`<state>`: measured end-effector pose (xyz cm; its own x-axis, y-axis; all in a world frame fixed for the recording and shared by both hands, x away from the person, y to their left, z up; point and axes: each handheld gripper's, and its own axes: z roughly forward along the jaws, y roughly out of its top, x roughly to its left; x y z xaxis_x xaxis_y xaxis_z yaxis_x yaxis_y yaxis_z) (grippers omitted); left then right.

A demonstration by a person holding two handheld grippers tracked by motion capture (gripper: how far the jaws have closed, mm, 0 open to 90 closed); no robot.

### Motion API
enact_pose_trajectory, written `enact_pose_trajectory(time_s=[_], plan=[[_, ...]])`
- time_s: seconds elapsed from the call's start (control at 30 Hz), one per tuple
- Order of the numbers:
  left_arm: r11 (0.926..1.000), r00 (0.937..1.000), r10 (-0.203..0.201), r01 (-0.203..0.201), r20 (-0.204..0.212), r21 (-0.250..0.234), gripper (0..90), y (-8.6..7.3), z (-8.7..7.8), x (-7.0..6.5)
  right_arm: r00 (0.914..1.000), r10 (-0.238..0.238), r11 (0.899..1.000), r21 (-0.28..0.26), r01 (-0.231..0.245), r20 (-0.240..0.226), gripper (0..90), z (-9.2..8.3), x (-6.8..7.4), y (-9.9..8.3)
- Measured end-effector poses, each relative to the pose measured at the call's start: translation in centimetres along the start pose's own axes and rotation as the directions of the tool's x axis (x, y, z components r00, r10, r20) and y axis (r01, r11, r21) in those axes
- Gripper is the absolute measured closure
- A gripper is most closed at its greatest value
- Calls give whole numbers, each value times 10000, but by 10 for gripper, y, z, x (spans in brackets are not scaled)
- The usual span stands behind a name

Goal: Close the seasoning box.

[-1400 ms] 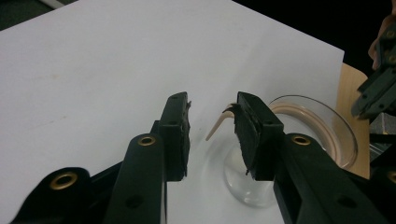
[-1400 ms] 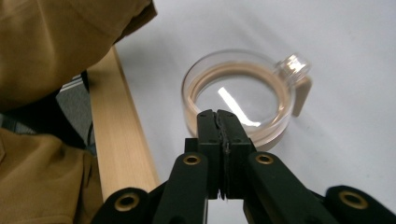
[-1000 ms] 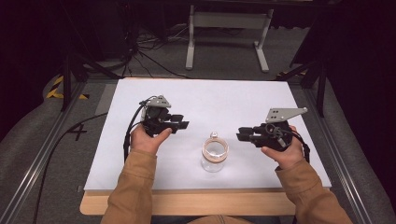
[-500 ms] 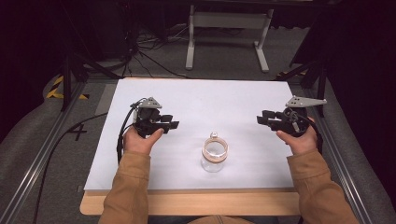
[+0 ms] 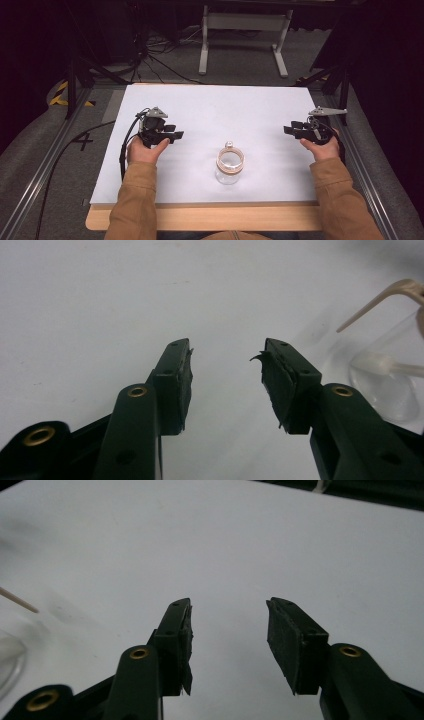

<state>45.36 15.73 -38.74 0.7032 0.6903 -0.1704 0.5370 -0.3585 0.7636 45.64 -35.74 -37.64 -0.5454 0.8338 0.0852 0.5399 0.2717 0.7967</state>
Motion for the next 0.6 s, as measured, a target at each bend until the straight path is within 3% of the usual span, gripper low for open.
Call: enact_pose_trajectory(time_s=[0.07,0.3,0.53,0.6], plan=[[9996,9999,-125,127,-105,245,550,-5,6,5,9998,41,9994,356,-48,199,526,9,-8,-8],[9971,9982,-412,439,-446,624,533,-16,18,16,9997,86,9966,814,-105,235,523,29,-19,-27],[9985,9978,-482,492,-446,227,515,-14,13,15,9999,-108,9978,656,103,66,512,29,-14,-25],[9985,9967,-492,508,-646,228,494,-13,11,14,9999,-139,9977,660,135,64,511,28,-12,-24]])
